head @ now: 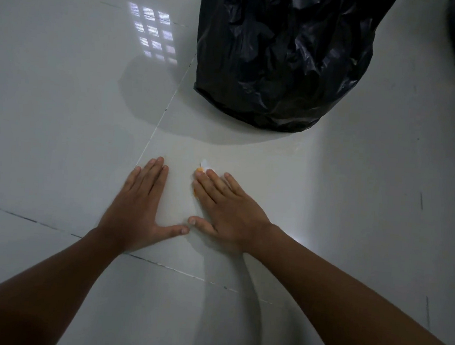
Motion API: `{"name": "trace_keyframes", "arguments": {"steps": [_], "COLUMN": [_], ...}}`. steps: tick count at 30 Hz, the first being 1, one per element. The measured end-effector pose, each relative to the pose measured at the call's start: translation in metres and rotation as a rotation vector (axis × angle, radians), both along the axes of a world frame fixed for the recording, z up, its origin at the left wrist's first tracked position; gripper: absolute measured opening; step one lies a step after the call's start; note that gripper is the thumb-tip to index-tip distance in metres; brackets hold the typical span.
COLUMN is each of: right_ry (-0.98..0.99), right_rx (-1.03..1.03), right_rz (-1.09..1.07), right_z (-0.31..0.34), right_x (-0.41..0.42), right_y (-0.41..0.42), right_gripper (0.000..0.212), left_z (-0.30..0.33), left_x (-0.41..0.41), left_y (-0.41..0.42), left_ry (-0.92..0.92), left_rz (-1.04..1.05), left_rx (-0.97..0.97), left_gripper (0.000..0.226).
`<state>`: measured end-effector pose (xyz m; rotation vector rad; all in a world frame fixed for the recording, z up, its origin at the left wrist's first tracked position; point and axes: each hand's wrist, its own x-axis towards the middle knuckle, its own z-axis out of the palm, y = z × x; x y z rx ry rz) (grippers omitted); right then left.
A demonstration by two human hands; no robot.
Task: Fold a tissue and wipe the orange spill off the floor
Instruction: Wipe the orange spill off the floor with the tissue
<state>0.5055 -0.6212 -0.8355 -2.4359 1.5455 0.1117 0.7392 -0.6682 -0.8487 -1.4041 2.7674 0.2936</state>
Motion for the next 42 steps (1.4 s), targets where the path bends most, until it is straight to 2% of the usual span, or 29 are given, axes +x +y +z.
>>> {"name": "trace_keyframes", "arguments": {"steps": [6,10,14,19,23,33,38,42], "right_ry": [0.051,0.073,0.034,-0.052,-0.175,-0.121,-0.107,-0.152], "right_rx": [0.003,-0.026,-0.036,-0.042,0.009,0.019,-0.016,-0.029], "right_rz": [-0.035,-0.153,-0.274,-0.457,-0.421,-0.141,-0.174,-0.213], "right_z": [0.002,0.001,0.001,0.003,0.004,0.001,0.001,-0.001], "right_x": [0.003,-0.019,-0.054,-0.093,-0.088,-0.018,-0.010,-0.014], "right_y": [-0.036,-0.041,-0.021,0.029,0.068,0.047,0.010,0.015], "right_gripper": [0.080,0.081,0.077,0.069,0.071,0.087,0.078,0.069], "left_z": [-0.001,0.000,0.000,0.000,-0.001,0.000,-0.001,-0.001], "left_x": [0.000,0.000,0.000,0.001,0.000,0.000,0.001,0.001], "left_y": [-0.001,-0.001,0.001,0.002,0.002,0.002,0.001,0.000], "left_ry": [0.000,0.014,0.018,0.027,0.035,0.054,0.070,0.073], "left_rz": [-0.004,0.002,-0.014,-0.020,-0.015,0.009,0.022,0.028], "left_rx": [-0.001,-0.011,-0.044,-0.054,-0.058,-0.045,-0.042,-0.035], "left_gripper": [0.131,0.126,0.113,0.110,0.110,0.109,0.109,0.109]}}
